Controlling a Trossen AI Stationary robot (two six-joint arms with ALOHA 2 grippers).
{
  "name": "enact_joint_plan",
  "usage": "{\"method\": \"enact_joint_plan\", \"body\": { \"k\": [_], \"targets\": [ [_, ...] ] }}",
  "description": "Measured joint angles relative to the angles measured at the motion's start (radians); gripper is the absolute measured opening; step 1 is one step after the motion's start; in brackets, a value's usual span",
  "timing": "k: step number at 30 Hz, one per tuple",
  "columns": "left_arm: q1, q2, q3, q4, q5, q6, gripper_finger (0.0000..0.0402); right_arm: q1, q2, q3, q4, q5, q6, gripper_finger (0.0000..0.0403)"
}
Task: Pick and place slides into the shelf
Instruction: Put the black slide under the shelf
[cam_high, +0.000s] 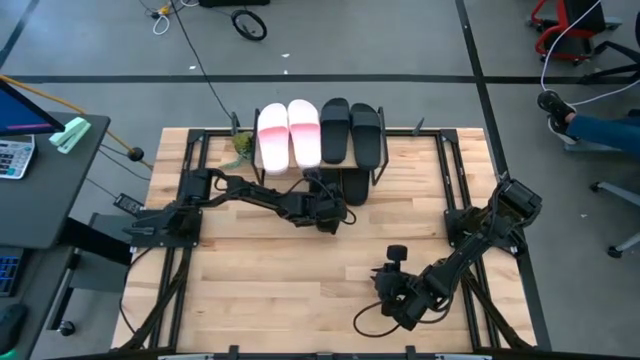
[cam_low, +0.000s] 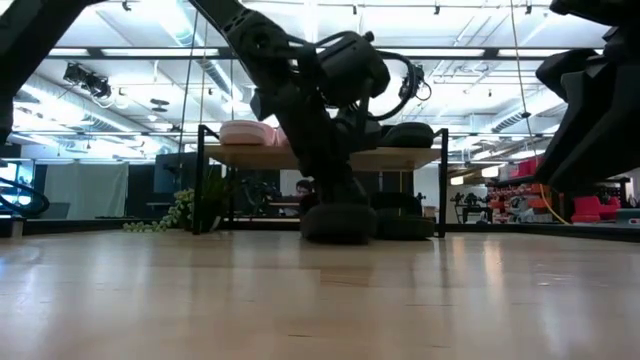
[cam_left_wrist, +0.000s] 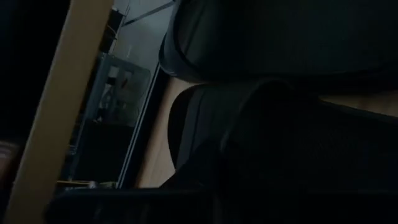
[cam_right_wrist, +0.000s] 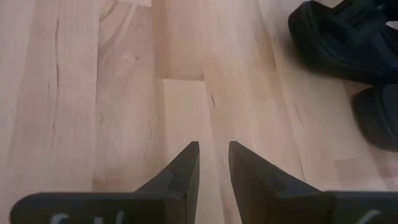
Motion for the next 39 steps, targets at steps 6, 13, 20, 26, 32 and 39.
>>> {"method": "enact_joint_plan", "body": {
  "k": [6, 13, 20, 26, 32, 39],
  "targets": [
    [-0.022, 0.0, 0.007, -0.008, 0.005, 0.0, 0.0101, 0.0, 0.0, 0.0, -0.007, -0.001, 0.001, 0.0092],
    [-0.077, -0.002, 0.082, -0.007, 0.003, 0.004, 0.0181, 0.0, 0.0, 0.0, -0.007, 0.0, 0.004, 0.0092],
    [-0.148, -0.003, 0.301, -0.314, 0.185, -0.21, 0.0216, 0.0, 0.0, 0.0, -0.007, 0.0, 0.013, 0.0092],
    [-0.211, -0.006, 0.415, -0.643, 0.43, -0.367, 0.0194, 0.0, 0.0, 0.0, -0.007, 0.0, 0.013, 0.0092],
    [-0.267, -0.005, 0.333, -0.64, 0.559, -0.342, 0.0175, 0.0, 0.0, 0.0, -0.007, 0.0, 0.013, 0.0092],
    [-0.267, -0.004, 0.276, -0.571, 0.515, -0.33, 0.0192, 0.0, 0.0, 0.0, -0.007, 0.0, 0.013, 0.0092]
  ]
}}
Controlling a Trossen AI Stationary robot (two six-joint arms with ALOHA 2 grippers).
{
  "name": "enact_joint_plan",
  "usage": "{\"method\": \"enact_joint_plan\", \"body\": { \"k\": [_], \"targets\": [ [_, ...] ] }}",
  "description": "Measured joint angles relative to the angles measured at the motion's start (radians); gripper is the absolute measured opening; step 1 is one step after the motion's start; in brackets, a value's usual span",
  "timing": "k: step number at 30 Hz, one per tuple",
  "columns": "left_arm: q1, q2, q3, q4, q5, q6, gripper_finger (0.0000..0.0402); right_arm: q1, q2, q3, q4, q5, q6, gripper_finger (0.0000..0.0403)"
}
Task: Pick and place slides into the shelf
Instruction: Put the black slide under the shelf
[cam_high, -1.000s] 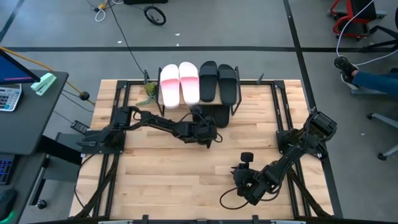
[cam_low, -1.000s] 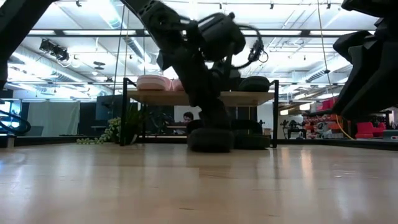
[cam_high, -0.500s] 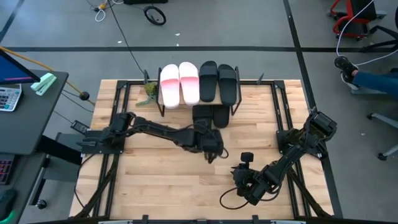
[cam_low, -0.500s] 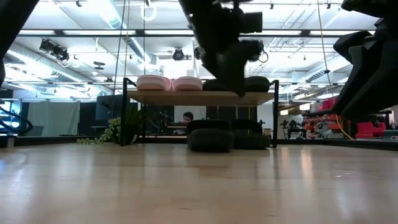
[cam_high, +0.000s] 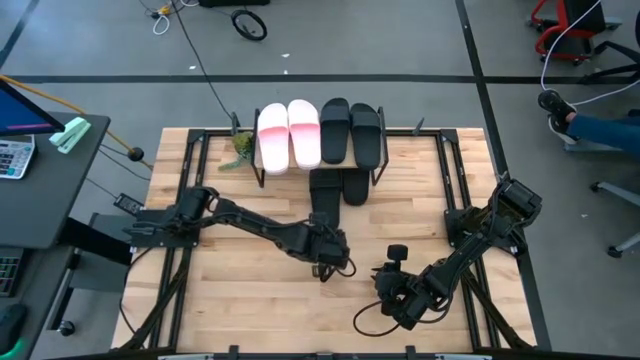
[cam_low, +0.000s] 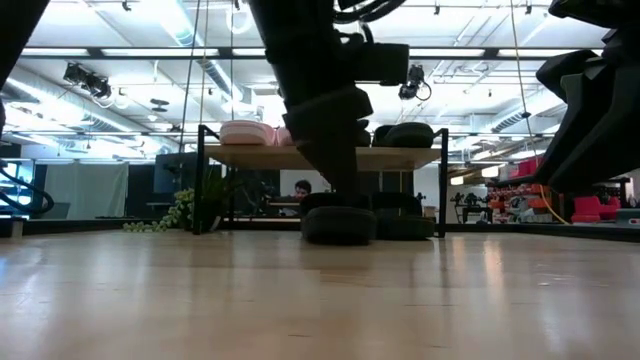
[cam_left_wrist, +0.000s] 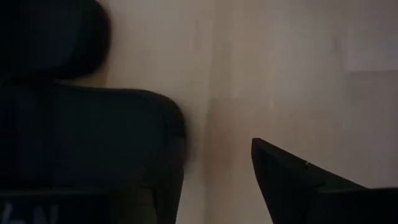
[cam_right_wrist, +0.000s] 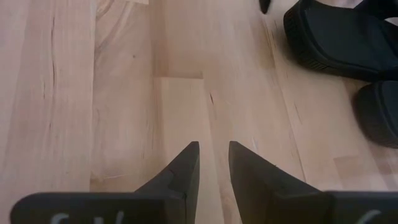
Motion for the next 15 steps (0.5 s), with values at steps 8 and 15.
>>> {"method": "enact_joint_plan", "body": {
  "k": [8, 15],
  "targets": [
    [0.051, 0.003, 0.0, -0.001, -0.028, 0.022, 0.0203, 0.0, 0.0, 0.0, 0.0, 0.0, 0.037, 0.0092],
    [0.058, 0.035, 0.0, -0.013, -0.017, 0.026, 0.0187, 0.0, 0.0, 0.0, -0.009, 0.0, 0.034, 0.0092]
  ]
}}
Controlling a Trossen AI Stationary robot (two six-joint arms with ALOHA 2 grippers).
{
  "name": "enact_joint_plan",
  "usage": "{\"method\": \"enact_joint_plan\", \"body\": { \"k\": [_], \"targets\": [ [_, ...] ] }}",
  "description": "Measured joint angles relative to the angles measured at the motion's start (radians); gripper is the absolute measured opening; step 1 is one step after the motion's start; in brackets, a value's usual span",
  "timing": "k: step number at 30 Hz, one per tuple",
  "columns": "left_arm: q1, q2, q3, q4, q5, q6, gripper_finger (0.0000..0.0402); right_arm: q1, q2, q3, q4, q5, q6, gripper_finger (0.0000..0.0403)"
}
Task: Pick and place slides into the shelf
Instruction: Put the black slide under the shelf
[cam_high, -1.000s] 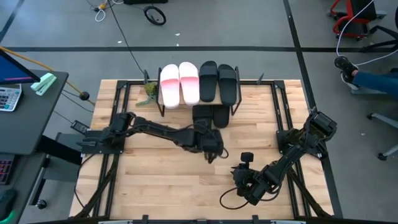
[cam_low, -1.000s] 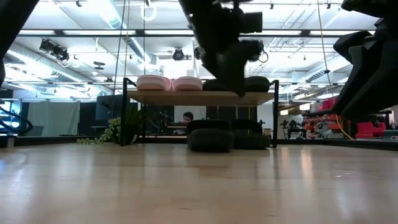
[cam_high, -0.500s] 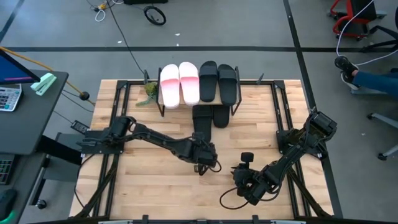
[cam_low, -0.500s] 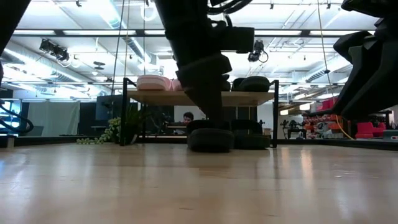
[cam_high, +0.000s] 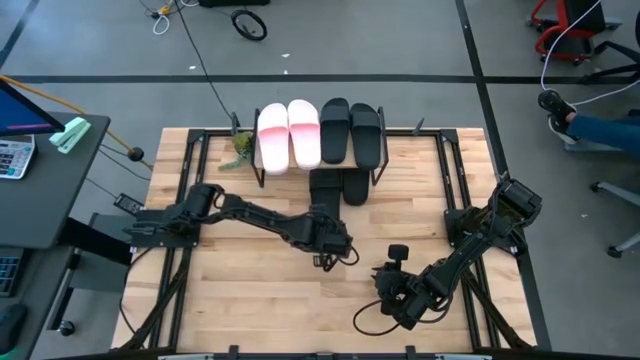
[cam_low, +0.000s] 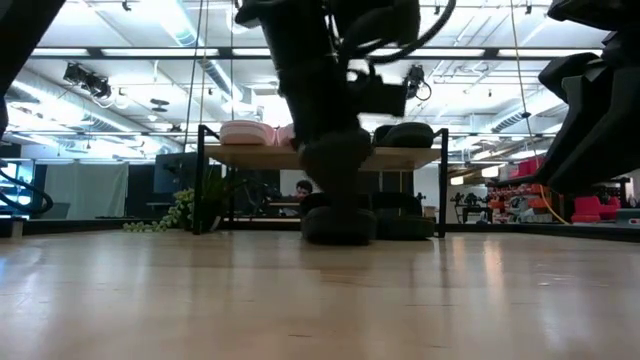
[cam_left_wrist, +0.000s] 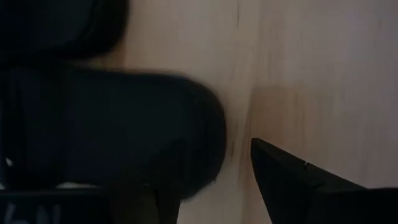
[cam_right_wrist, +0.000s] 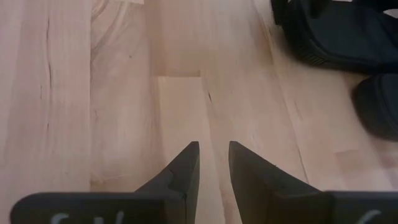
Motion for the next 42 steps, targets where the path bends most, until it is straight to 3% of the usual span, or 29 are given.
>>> {"method": "enact_joint_plan", "body": {
  "k": [7, 15, 25, 35, 42],
  "targets": [
    [0.001, 0.041, 0.0, 0.001, -0.08, -0.006, 0.0174, 0.0, 0.0, 0.0, -0.004, -0.001, -0.009, 0.0092],
    [-0.019, 0.044, 0.01, 0.003, -0.085, -0.01, 0.0033, 0.0, 0.0, 0.0, -0.008, 0.029, -0.01, 0.0092],
    [0.024, 0.044, 0.017, 0.024, -0.218, 0.065, 0.0032, 0.0, 0.0, 0.0, -0.008, 0.105, -0.008, 0.0092],
    [0.134, 0.044, 0.017, 0.077, -0.214, 0.14, 0.0031, 0.0, 0.0, 0.0, -0.007, 0.106, -0.007, 0.0092],
    [0.127, 0.044, 0.004, 0.093, -0.203, 0.253, 0.0031, 0.0, 0.0, 0.0, -0.007, 0.106, -0.007, 0.0092]
  ]
}}
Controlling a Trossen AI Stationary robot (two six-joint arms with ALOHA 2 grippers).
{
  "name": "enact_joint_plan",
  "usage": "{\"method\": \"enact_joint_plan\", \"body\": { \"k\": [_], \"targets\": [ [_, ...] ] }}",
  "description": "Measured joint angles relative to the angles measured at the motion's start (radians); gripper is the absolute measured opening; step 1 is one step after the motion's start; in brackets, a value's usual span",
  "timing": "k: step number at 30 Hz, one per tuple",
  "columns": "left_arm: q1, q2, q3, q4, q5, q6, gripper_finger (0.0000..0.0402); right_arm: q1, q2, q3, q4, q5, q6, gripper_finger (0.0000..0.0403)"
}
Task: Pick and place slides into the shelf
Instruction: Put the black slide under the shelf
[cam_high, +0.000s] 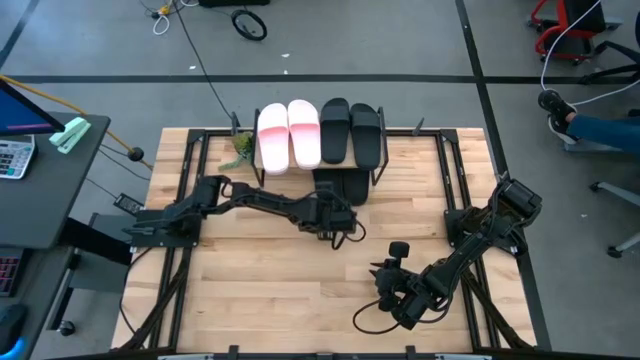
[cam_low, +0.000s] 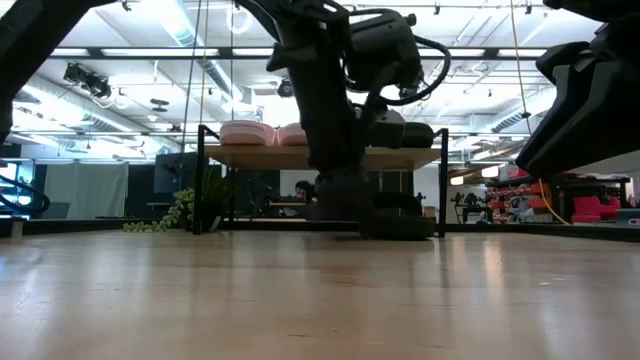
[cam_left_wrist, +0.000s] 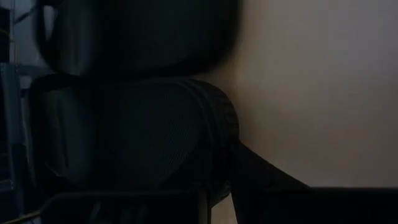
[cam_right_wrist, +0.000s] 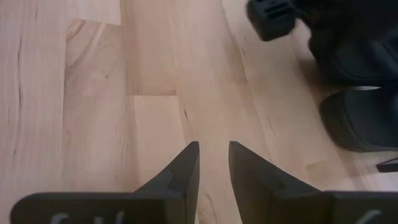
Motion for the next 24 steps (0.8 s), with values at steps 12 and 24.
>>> {"method": "enact_joint_plan", "body": {
  "k": [12, 24],
  "targets": [
    [-0.017, 0.031, -0.002, 0.011, 0.002, 0.03, 0.0044, 0.0, 0.0, 0.0, 0.0, 0.0, -0.005, 0.0092],
    [0.018, 0.035, -0.002, 0.024, 0.043, 0.025, 0.0077, 0.0, 0.0, 0.0, 0.0, -0.001, 0.008, 0.0092]
  ]
}}
